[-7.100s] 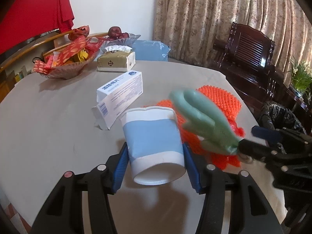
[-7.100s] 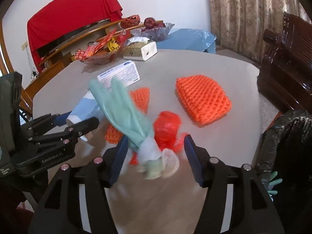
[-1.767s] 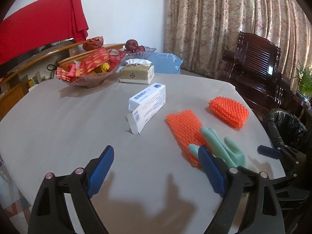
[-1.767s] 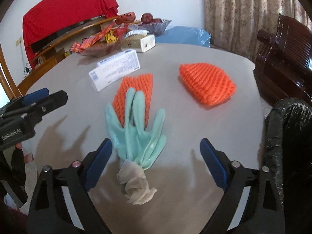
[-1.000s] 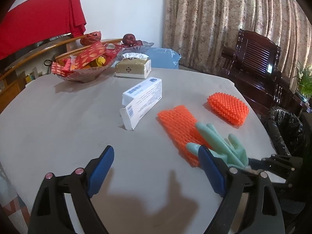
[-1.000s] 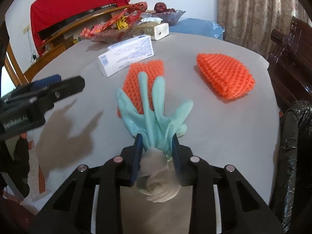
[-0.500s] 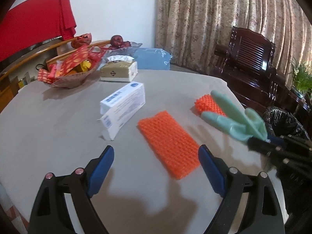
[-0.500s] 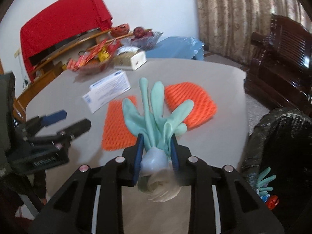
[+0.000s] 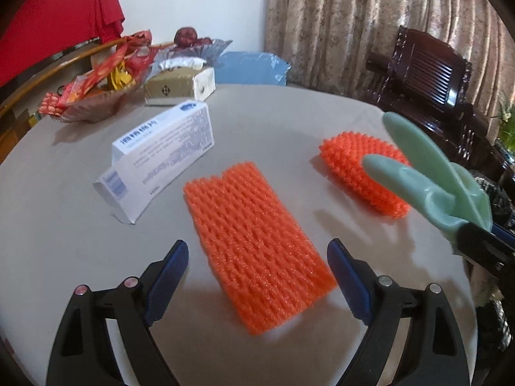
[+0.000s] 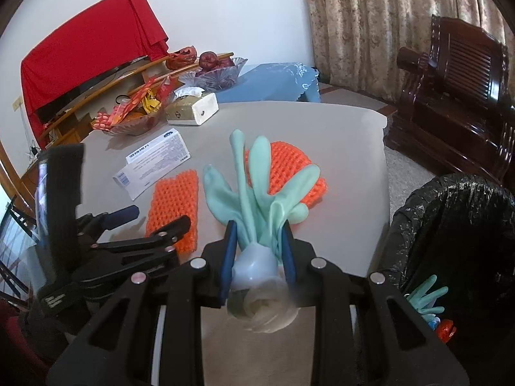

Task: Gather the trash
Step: 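Grasp the orange foam net with the left tool while the right tool holds the glove, then carry the orange net and glove over the bin and open both tools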

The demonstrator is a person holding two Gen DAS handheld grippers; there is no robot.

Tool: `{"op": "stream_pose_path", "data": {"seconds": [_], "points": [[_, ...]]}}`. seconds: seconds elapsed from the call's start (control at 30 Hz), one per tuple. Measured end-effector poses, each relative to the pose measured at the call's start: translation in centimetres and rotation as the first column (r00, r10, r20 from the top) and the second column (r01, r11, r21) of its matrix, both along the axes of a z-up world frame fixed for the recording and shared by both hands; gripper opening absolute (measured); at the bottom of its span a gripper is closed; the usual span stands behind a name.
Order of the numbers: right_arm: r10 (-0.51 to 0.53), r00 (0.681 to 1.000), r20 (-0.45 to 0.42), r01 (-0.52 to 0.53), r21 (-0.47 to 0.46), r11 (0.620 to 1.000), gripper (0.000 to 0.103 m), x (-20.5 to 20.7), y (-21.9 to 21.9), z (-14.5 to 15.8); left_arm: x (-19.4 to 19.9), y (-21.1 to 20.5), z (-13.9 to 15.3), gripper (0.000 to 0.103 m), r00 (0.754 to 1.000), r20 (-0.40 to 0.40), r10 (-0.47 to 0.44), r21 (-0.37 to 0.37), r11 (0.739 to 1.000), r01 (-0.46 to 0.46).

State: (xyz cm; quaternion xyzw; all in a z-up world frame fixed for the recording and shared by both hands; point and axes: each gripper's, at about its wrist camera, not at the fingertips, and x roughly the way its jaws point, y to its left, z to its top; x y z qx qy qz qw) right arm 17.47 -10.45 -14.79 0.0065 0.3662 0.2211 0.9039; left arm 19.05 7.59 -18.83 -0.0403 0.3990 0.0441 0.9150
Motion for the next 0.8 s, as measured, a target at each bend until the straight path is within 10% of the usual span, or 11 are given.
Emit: {"op": "stream_pose_path", "data": {"seconds": [0.27, 0.43, 0.8], "points": [[-0.012, 1.000, -0.012, 0.012, 0.018, 1.000, 0.026, 0.4, -0.3, -0.3, 1.5, -0.1, -1.0, 0.070, 0.998, -0.068, 0.004, -0.027, 1.000, -0.006], [-0.008, 1.000, -0.005, 0.008, 0.020, 1.000, 0.026, 0.2, -0.4, 0.0, 1.6, 0.2, -0.6, 0.012, 0.998, -0.056, -0.011, -0.097, 0.995, 0.006], [-0.022, 0.999, 0.045, 0.019, 0.056, 0.998, 0.026, -1.1, -1.3, 2.7, -1.8, -0.5, 3.6, 0.010, 0.996, 0.064, -0.055, -0.093, 0.994, 0.060]]}}
